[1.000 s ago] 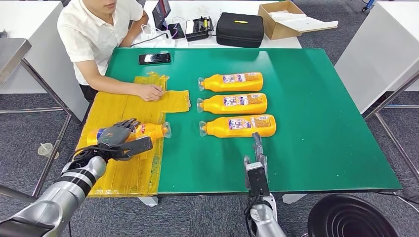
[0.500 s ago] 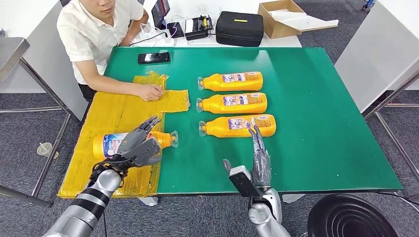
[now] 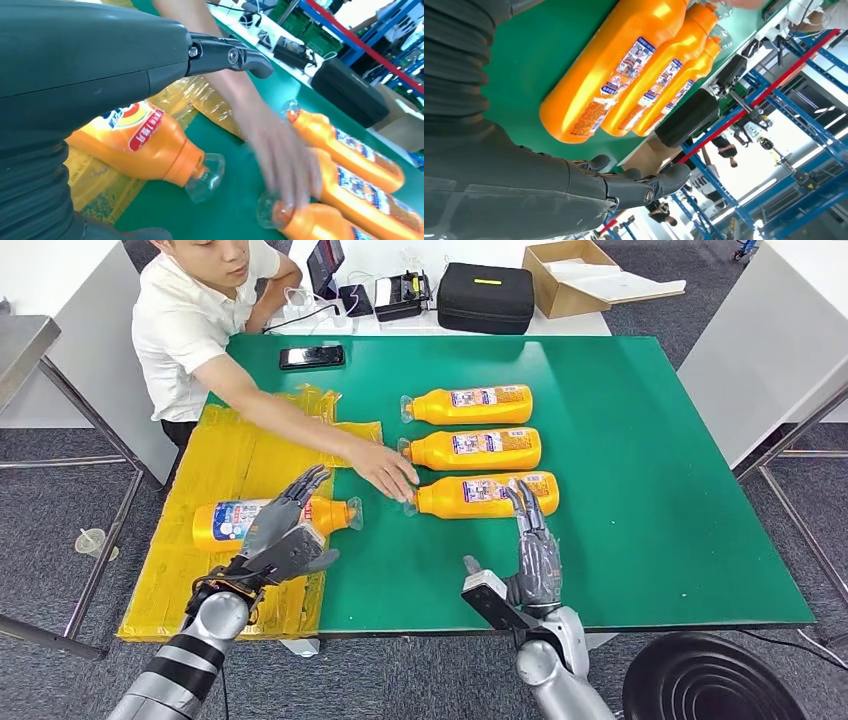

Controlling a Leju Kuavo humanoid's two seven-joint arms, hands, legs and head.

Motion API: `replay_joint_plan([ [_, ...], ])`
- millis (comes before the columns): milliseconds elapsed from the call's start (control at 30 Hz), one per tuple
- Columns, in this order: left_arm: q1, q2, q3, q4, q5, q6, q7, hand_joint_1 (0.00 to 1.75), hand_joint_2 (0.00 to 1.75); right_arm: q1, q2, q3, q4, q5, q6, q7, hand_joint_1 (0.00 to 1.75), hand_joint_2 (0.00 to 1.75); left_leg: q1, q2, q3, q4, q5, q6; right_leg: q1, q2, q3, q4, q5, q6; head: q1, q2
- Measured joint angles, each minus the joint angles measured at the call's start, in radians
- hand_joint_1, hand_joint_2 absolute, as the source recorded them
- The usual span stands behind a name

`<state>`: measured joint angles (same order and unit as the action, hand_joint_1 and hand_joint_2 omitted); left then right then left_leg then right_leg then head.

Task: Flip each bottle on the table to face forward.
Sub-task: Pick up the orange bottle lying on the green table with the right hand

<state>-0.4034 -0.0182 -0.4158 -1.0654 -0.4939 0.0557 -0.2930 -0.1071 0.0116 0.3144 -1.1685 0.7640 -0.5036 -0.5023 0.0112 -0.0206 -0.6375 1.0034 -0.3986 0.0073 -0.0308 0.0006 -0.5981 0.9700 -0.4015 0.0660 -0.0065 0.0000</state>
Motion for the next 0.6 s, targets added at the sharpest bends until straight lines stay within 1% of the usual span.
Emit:
replay_joint_plan([
  [67,0.004,-0.004,0.000,-0.011,0.022,-0.006,-0.005,0.00,1.75,-0.014,-0.019,0.007,0.005,0.068,0.017,0.060,0.00,1.75,0.000,0.000,0.000,0.000,0.000,0.000,0.000,0.000,0.000,0.000,0.000,0.000,0.000,0.000],
  [133,0.014,-0.014,0.001,-0.027,0.057,-0.015,-0.013,0.00,1.75,-0.045,-0.048,0.017,0.024,0.143,0.045,0.129,0.00,1.75,0.000,0.000,0.000,0.000,0.000,0.000,0.000,0.000,0.000,0.000,0.000,0.000,0.000,0.000],
  [167,0.022,-0.021,0.001,-0.038,0.078,-0.018,-0.017,0.00,1.75,-0.066,-0.065,0.020,0.039,0.168,0.058,0.151,0.00,1.75,0.000,0.000,0.000,0.000,0.000,0.000,0.000,0.000,0.000,0.000,0.000,0.000,0.000,0.000],
  [300,0.067,-0.051,0.001,-0.091,0.151,-0.017,-0.025,0.00,1.75,-0.143,-0.124,0.023,0.100,0.201,0.100,0.172,0.00,1.75,-0.001,-0.001,0.000,0.000,0.000,0.000,-0.001,0.000,0.001,0.000,0.000,0.001,0.000,0.000],
  [433,0.096,-0.068,0.002,-0.121,0.181,-0.016,-0.029,0.00,1.75,-0.185,-0.159,0.026,0.141,0.216,0.126,0.193,0.00,1.75,-0.002,0.000,0.000,0.001,0.000,0.000,-0.001,0.000,0.000,0.000,0.001,0.001,0.000,0.000],
  [600,0.146,-0.095,-0.001,-0.148,0.218,0.013,-0.031,0.00,1.75,-0.248,-0.220,0.041,0.205,0.234,0.226,0.242,0.00,1.75,-0.001,-0.001,-0.001,0.000,0.000,0.000,-0.001,-0.001,0.000,0.000,0.000,0.001,0.000,0.000],
])
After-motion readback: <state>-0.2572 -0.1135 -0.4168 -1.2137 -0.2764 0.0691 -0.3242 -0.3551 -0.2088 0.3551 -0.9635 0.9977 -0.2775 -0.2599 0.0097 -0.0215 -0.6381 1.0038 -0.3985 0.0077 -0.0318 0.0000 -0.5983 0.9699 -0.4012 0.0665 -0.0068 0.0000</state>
